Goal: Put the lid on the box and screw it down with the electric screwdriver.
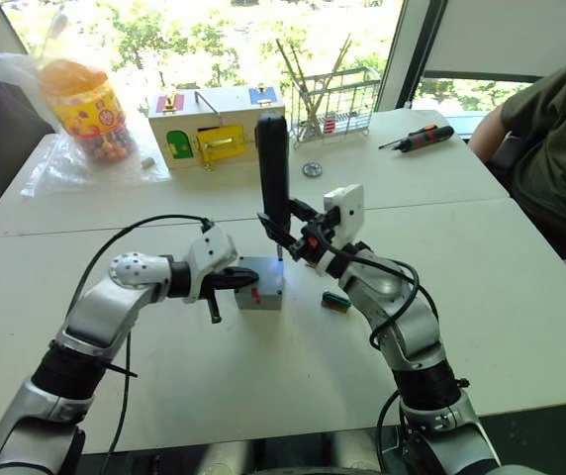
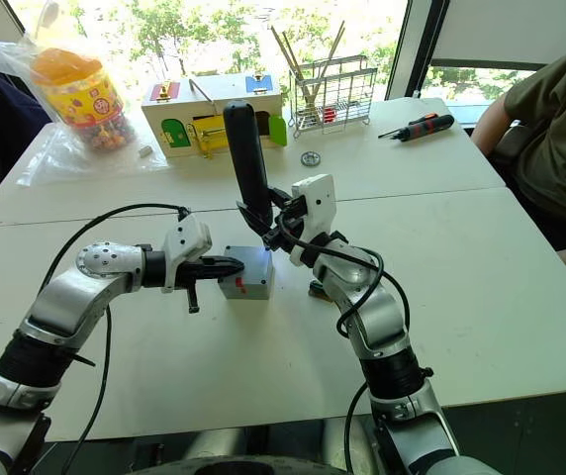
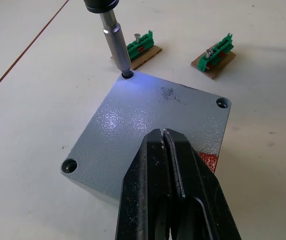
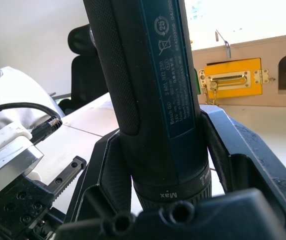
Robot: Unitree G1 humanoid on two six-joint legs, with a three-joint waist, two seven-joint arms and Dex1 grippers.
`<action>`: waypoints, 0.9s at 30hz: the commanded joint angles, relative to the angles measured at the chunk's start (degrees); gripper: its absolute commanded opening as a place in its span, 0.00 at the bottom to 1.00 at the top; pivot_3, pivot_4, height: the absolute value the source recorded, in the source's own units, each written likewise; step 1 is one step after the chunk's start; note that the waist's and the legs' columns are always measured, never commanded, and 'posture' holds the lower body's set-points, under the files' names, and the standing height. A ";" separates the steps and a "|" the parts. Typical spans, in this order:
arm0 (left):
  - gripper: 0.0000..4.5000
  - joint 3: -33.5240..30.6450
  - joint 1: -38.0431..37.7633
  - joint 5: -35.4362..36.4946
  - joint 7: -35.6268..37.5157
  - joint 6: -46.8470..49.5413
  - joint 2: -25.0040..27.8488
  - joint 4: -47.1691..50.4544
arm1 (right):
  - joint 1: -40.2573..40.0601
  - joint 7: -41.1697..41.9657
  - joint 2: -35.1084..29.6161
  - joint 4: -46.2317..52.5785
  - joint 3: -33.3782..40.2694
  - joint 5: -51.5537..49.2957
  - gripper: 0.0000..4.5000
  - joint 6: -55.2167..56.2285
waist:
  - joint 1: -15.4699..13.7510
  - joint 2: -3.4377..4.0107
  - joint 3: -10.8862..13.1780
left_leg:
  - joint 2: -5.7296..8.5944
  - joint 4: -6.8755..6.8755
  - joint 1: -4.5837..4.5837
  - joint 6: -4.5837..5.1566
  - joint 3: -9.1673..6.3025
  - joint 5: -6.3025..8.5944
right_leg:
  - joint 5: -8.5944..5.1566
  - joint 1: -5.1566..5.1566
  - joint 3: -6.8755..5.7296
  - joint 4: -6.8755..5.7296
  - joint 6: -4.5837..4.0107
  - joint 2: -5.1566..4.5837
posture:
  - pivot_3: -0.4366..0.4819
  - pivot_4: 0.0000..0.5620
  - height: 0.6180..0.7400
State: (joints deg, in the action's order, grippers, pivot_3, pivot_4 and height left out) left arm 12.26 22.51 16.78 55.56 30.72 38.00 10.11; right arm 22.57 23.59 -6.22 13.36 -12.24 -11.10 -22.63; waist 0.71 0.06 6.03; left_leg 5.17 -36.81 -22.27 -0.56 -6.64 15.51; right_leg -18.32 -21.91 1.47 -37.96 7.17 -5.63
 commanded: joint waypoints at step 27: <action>0.00 -7.47 10.28 6.53 -2.68 7.29 -2.89 1.36 | 28.78 -11.86 -16.53 6.70 32.19 -26.81 0.41 -48.42 | 0.05 0.21 2.10 | 0.03 -0.30 -1.60 -0.58 0.00 -0.39 | 0.03 -1.36 -0.03 -0.32 0.01 -0.15 | 0.48 0.27 1.00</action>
State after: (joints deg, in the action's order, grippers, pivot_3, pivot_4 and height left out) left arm 7.02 30.29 21.92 53.11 37.12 34.63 7.56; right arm 47.80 9.58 -20.12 17.66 16.97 -34.81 -69.32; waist 0.76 0.27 8.12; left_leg 5.20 -37.14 -24.05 -1.16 -6.65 15.11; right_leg -18.28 -23.43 1.42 -38.28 7.18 -5.78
